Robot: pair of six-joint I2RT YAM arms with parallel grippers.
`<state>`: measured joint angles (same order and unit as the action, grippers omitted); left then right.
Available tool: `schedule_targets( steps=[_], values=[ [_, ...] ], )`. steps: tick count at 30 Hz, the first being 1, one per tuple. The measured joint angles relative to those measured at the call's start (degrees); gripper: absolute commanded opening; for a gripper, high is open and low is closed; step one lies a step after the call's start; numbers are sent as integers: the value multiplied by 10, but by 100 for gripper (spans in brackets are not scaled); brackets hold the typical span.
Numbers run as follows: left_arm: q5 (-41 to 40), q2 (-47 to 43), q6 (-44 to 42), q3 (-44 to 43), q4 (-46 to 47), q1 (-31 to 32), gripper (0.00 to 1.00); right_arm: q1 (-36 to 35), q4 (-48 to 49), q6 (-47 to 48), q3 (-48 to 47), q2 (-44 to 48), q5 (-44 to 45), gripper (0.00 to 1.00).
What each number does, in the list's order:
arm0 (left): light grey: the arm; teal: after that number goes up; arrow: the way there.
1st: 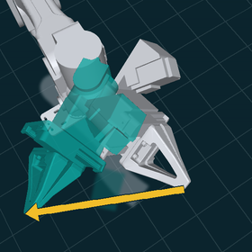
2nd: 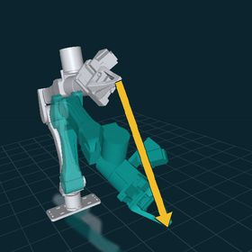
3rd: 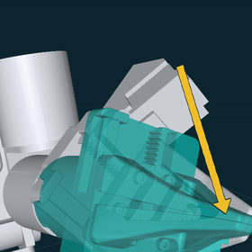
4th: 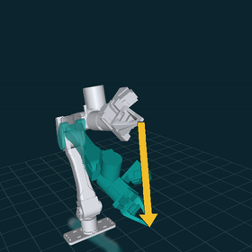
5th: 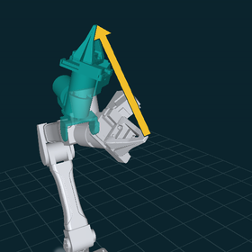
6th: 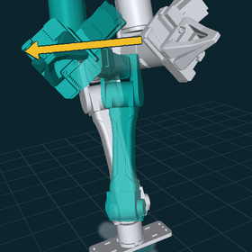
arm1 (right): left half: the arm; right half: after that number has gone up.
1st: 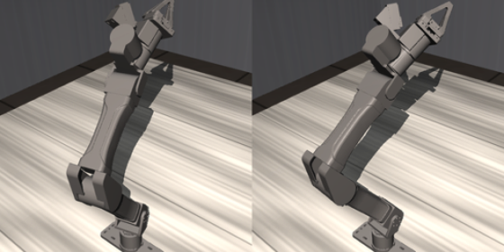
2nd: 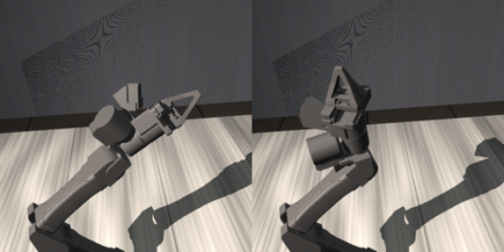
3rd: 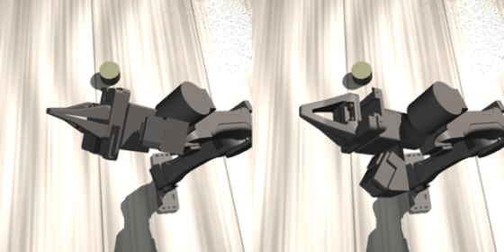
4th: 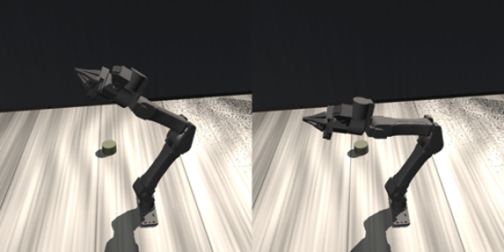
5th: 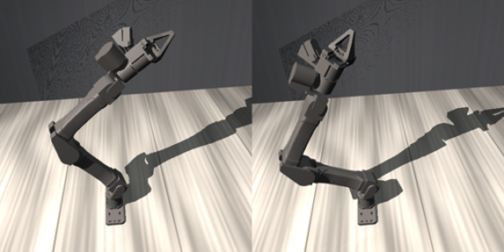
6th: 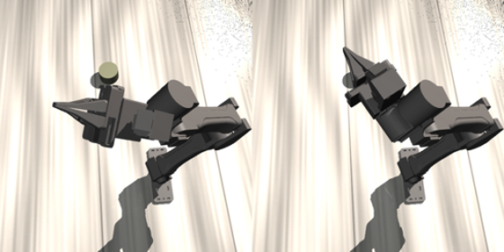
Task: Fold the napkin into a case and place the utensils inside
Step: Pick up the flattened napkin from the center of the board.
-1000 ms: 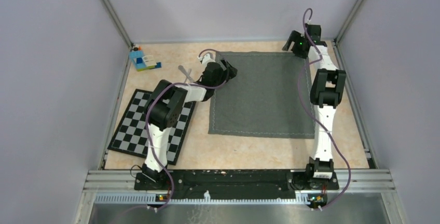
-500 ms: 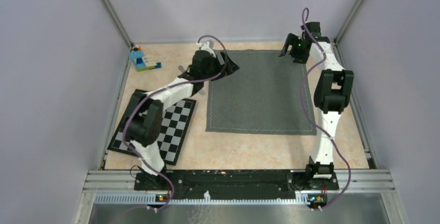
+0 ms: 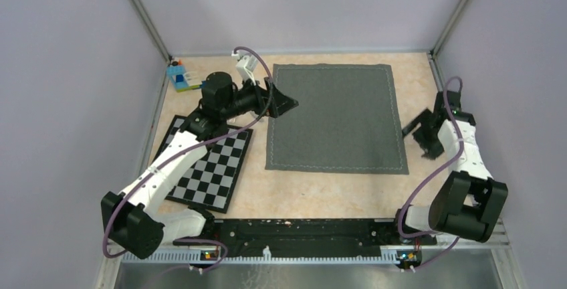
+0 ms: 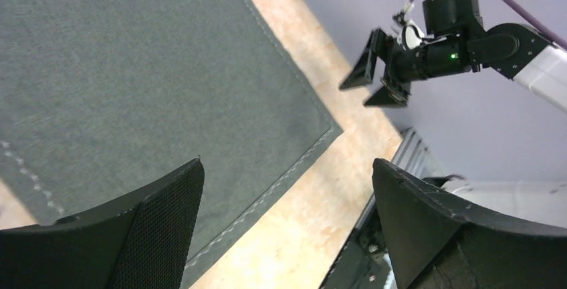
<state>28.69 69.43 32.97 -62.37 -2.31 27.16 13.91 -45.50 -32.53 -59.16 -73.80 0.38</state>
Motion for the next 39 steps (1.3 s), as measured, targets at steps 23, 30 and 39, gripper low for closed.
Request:
schedule_targets(
  steps=[23, 30, 39],
  values=[
    [21, -23, -110, 38, -94, -29, 99, 26, -38, -59, 159, -31, 81, 55],
    [43, -23, -104, 40, -93, -48, 99, 22, -12, -51, 147, -59, 77, 49],
    [79, -12, -94, 45, -82, -67, 99, 7, 19, -51, 148, -85, 58, 54]
  ],
)
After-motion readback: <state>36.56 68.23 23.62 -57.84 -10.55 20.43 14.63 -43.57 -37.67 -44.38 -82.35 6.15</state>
